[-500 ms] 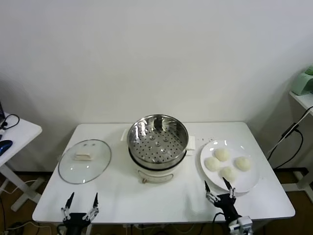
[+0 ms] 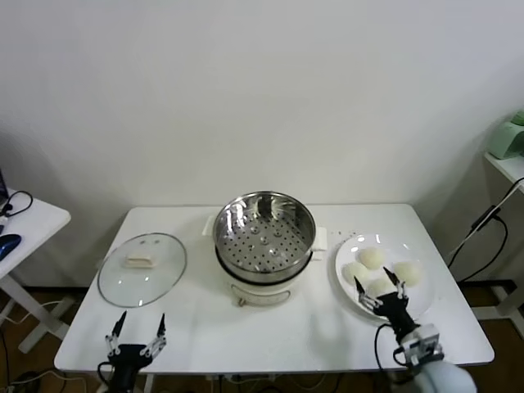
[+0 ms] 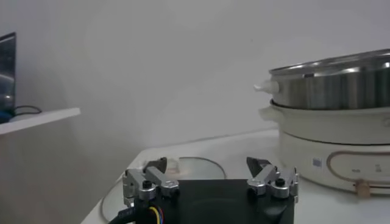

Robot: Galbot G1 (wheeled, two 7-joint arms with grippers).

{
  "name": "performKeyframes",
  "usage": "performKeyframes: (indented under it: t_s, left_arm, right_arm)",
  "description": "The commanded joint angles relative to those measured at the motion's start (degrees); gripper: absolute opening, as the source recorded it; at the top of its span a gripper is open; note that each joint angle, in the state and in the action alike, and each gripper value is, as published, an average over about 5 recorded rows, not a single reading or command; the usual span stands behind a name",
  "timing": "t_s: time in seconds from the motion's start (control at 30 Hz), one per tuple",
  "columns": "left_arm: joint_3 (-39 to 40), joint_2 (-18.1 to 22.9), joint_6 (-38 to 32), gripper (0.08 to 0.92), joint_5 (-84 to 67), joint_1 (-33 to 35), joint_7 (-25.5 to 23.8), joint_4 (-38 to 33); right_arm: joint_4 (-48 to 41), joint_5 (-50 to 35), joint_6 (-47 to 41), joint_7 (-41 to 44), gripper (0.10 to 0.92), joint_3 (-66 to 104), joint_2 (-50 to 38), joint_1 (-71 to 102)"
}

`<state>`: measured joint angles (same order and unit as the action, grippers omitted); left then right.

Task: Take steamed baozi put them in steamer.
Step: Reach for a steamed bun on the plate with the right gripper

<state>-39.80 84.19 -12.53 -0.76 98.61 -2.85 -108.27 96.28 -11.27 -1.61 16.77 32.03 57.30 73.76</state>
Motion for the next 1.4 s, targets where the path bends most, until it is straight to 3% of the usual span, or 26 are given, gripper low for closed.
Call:
performKeyframes:
  t_s: [0.03,0.27,0.47,0.63,0.93,1.4]
  left_arm:
    - [1.0,-1.4,0.9,0.823,0.5,-4.0,0.1,0.9]
    - [0.9,-1.6,0.7,0.823,0.3,-4.0,0.2,0.9]
    - [1.2,-0.7,1.0,0.823,0.6,-4.0,0.3,0.0]
    - [1.3,-0.2,1.3,0.823,1.3,-4.3,0.3,-0.3]
    - [0.7,-0.3,2.2,0.823,1.6,-4.7,0.2,-0.8]
    - [0.0,0.1,2.7,0.823,1.0,-4.5,0.2,-1.3]
  right_arm:
    - [-10.4,-0.4,-4.3,16.0,0.823,-9.3,-21.9,-19.1]
    - [-26.0,3.0,0.6,36.0,0.823,-39.5,-30.0,-50.5]
    - [-36.6,8.6,5.6,48.1,0.823,-63.8,-27.2,-74.3]
    - [-42.8,21.0,10.0,54.9,0.823,-70.0,-21.8,-80.3]
    - [-54.3,27.1,11.8,57.3,0.823,-71.2,-9.9,-81.0]
    - [-62.5,30.1,12.0,53.0,0.823,-67.3,1.3,-76.7]
